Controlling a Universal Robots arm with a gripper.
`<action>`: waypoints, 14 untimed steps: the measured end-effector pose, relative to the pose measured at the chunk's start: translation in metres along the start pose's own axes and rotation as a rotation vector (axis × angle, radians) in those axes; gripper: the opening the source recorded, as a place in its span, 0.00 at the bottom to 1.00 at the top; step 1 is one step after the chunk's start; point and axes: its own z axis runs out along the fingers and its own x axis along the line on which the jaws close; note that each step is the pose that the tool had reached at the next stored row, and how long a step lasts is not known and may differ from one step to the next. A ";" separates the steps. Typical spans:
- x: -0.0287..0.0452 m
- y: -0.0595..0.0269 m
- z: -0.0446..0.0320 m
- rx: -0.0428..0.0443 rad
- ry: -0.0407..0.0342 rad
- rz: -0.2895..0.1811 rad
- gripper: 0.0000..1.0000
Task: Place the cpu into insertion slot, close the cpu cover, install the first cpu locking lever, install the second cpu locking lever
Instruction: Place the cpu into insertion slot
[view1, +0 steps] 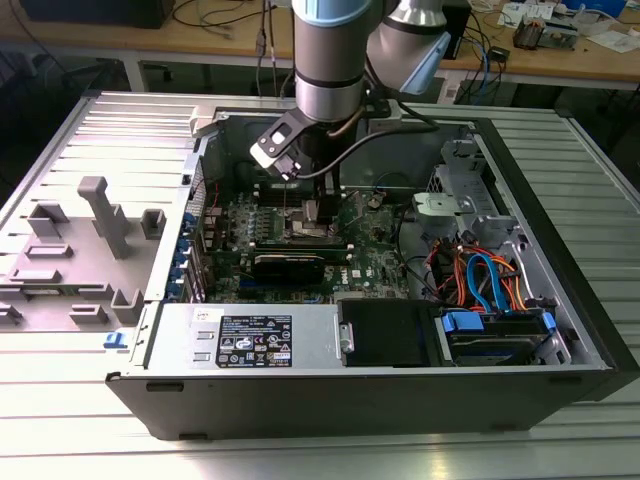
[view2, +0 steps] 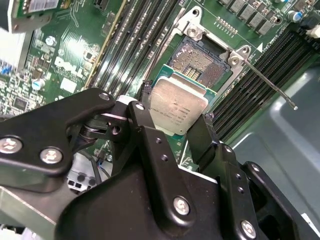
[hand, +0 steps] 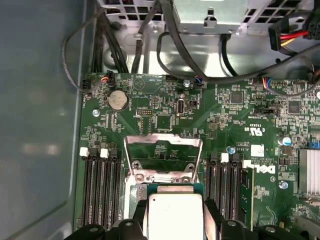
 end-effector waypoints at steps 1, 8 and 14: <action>0.0001 -0.0009 0.0003 -0.0001 -0.0004 0.007 0.54; 0.0007 -0.0065 0.0029 -0.0014 -0.0024 0.061 0.54; 0.0008 -0.0069 0.0080 -0.0012 -0.0034 0.086 0.54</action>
